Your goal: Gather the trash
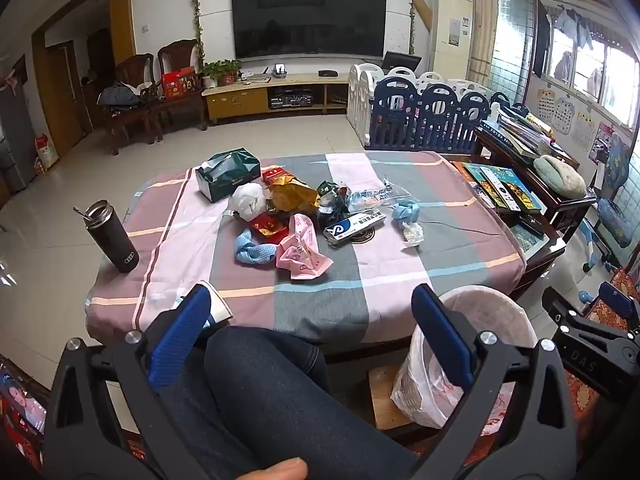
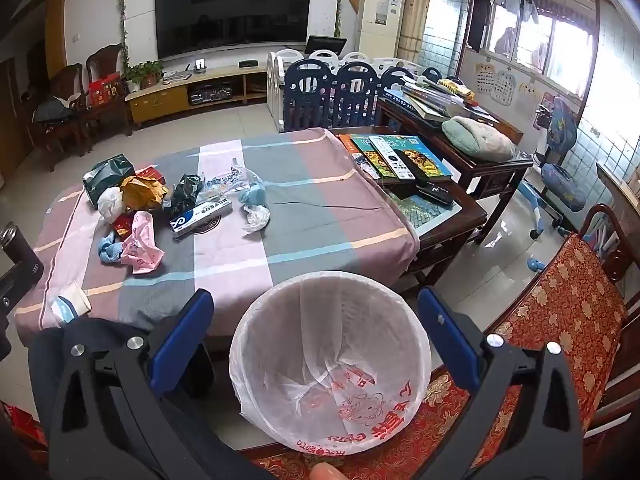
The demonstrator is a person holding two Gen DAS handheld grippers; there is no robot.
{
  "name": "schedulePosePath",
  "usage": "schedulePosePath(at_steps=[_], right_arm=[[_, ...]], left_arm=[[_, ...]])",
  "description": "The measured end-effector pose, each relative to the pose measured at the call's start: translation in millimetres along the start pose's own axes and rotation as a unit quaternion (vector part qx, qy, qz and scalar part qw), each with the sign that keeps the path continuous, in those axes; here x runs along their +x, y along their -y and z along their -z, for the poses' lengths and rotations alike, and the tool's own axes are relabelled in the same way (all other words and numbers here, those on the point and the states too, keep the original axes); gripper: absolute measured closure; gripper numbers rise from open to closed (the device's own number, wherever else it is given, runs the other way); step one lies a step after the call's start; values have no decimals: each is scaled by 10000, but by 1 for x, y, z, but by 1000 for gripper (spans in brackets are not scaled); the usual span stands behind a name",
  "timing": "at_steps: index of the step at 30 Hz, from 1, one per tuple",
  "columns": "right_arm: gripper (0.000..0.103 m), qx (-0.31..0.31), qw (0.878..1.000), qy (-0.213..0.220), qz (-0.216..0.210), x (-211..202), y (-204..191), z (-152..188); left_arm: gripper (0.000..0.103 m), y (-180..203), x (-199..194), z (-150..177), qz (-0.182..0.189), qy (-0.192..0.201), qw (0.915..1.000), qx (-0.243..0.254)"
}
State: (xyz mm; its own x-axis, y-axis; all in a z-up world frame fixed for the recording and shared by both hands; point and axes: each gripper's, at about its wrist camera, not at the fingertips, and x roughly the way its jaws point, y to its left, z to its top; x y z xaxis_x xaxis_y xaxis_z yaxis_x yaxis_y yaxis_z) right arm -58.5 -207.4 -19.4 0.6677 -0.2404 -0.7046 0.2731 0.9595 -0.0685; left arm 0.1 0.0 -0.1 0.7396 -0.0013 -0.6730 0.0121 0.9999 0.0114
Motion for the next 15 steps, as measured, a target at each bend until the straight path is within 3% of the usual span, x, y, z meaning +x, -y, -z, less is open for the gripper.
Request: schedulePosePath(at_steps=[15], right_arm=[[3,25,9999,-109,-57,4,0,-1]], left_arm=[[3,2,0,6,-69,29,10000,44]])
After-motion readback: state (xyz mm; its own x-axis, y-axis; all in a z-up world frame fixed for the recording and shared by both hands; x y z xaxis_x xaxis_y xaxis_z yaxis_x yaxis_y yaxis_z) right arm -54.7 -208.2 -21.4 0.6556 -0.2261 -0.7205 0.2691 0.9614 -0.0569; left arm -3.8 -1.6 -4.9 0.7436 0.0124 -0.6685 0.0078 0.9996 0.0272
